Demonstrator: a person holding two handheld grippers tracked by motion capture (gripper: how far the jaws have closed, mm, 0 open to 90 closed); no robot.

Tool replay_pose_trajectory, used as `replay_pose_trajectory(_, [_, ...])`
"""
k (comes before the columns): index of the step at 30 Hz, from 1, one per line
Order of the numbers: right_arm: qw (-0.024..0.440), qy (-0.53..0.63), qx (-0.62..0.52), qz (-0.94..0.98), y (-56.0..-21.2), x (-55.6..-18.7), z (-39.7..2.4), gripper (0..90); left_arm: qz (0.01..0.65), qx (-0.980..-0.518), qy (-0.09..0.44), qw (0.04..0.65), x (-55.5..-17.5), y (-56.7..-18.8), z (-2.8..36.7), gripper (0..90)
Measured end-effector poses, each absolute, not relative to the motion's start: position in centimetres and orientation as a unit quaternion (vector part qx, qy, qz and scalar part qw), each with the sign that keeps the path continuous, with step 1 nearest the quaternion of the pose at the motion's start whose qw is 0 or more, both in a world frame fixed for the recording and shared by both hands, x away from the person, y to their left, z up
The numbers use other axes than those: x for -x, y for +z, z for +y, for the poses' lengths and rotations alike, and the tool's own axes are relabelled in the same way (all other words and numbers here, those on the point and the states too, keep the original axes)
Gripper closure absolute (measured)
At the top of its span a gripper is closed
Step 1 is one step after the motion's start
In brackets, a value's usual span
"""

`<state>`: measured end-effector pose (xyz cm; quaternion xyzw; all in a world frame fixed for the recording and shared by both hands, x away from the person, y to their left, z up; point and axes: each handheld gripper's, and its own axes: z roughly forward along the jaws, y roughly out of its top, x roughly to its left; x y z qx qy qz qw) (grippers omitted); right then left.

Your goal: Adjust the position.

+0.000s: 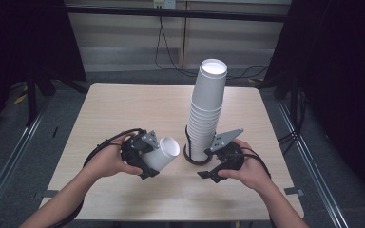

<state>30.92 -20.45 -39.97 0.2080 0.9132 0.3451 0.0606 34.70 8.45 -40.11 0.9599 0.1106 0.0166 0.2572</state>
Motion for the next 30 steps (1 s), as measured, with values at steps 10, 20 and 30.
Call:
replay_pose_trajectory(10, [0.048,0.319,-0.194,0.926,-39.8,-30.9,-19.5,18.1,0.103,-0.968,0.011,0.229,-34.2,-40.7,7.8,12.7])
replay_pose_trajectory(20, [0.039,0.288,-0.169,0.942,-39.8,-31.1,-18.3,19.0,0.078,-0.979,0.016,0.189,-33.6,-41.0,6.6,12.9])
replay_pose_trajectory(30, [0.033,0.274,-0.152,0.949,-39.6,-31.1,-17.2,18.5,0.070,-0.981,0.016,0.180,-33.2,-41.3,5.7,12.9])
